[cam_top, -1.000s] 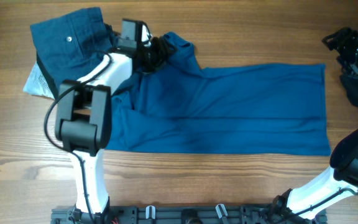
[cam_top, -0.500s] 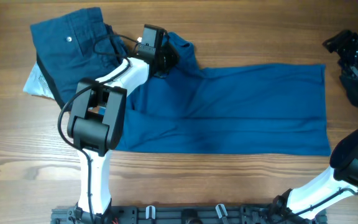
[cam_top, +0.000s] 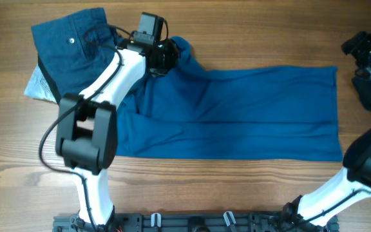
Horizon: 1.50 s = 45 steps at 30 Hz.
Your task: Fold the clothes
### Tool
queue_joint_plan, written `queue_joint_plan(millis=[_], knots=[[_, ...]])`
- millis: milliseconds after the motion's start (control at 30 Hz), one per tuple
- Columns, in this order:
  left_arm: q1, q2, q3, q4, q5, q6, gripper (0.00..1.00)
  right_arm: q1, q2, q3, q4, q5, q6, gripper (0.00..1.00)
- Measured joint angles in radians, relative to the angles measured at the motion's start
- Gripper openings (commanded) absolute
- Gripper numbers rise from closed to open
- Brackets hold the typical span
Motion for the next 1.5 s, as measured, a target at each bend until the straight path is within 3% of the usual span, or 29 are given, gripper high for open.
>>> queue_joint_plan(millis=[100, 267, 367, 533, 633, 667, 733, 1033, 1200, 1500], knots=[[-0.001, -0.037, 0.01, -0.044, 0.003, 0.019, 0.04, 0.0, 0.082, 0.0, 0.029, 0.0, -0.003, 0.8], [-0.01, -0.039, 0.014, -0.11, 0.003, 0.032, 0.04, 0.0, 0.175, 0.0, 0.077, 0.0, -0.003, 0.72], [-0.015, -0.039, 0.014, -0.137, 0.004, 0.037, 0.04, 0.0, 0.213, 0.0, 0.102, 0.0, 0.002, 0.61], [-0.016, -0.039, 0.014, -0.175, 0.006, 0.038, 0.04, 0.003, 0.264, 0.0, 0.11, -0.003, 0.006, 0.57], [-0.016, -0.039, 0.014, -0.181, 0.006, 0.038, 0.04, 0.017, 0.281, 0.005, 0.119, 0.0, 0.007, 0.29], [-0.016, -0.039, 0.014, -0.18, 0.006, 0.038, 0.04, 0.024, 0.285, 0.006, 0.119, 0.007, 0.009, 0.13], [-0.016, -0.039, 0.014, -0.185, 0.006, 0.038, 0.04, 0.034, 0.288, 0.006, 0.118, 0.01, 0.011, 0.04], [-0.016, -0.069, 0.014, -0.232, 0.006, 0.088, 0.04, 0.015, 0.26, 0.006, 0.047, 0.011, 0.059, 0.04], [-0.016, -0.134, 0.014, -0.306, 0.006, 0.111, 0.04, -0.034, 0.124, 0.006, -0.043, 0.013, 0.064, 0.04], [-0.027, -0.166, 0.016, -0.689, 0.006, 0.135, 0.04, -0.054, 0.014, 0.006, -0.253, 0.102, 0.048, 0.04]])
